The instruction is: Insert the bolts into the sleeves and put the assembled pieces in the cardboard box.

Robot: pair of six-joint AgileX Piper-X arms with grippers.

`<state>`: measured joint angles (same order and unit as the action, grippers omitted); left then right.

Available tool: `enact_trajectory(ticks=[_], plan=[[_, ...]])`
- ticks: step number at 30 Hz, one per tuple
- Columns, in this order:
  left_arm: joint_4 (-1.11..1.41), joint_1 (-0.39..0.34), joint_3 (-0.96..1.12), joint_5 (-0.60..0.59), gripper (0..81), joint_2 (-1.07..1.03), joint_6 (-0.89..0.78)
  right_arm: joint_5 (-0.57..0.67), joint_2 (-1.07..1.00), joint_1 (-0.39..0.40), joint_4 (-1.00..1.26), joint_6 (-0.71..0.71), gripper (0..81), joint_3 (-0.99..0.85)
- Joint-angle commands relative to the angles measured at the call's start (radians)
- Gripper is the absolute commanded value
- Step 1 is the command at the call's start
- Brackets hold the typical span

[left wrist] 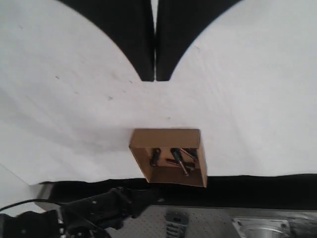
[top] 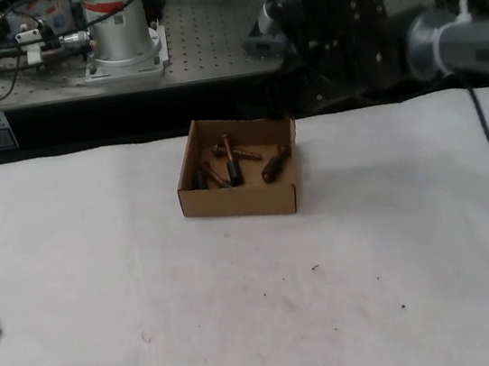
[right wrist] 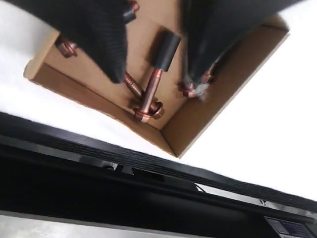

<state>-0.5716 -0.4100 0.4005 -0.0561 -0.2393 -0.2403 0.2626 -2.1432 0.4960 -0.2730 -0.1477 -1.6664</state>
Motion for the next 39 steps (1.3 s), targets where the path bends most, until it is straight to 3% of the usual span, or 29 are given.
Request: enact_trajectory(ticks=[1, 3, 8, 12, 16, 24, 31, 39], plan=[[0.056, -0.003, 0.057, 0.25, 0.6, 0.061, 0.068, 0.024, 0.142, 0.005, -0.07, 0.125, 2.0, 0.052], [0.126, -0.003, 0.065, 0.368, 0.6, 0.112, 0.161, 0.024, 0.229, 0.007, -0.042, 0.177, 4.5, 0.122], [0.162, -0.003, 0.062, 0.381, 0.6, 0.223, 0.214, 0.024, 0.494, 0.007, 0.094, 0.169, 4.6, 0.402], [0.147, -0.003, 0.055, 0.268, 0.6, 0.239, 0.208, 0.024, 0.754, 0.007, 0.214, 0.14, 4.6, 0.678], [0.176, -0.003, -0.013, 0.056, 0.6, 0.239, 0.133, 0.024, 1.026, 0.007, 0.309, 0.131, 4.6, 0.936], [0.313, -0.003, -0.223, 0.091, 0.6, 0.239, 0.159, -0.007, 1.452, 0.007, 0.356, 0.116, 4.6, 1.26], [0.369, -0.003, -0.346, 0.126, 0.6, 0.239, 0.074, -0.007, 1.641, 0.007, 0.335, 0.026, 4.6, 1.453], [0.334, -0.003, -0.358, 0.135, 0.6, 0.239, 0.067, 0.0, 1.678, 0.007, 0.339, -0.025, 4.6, 1.532]])
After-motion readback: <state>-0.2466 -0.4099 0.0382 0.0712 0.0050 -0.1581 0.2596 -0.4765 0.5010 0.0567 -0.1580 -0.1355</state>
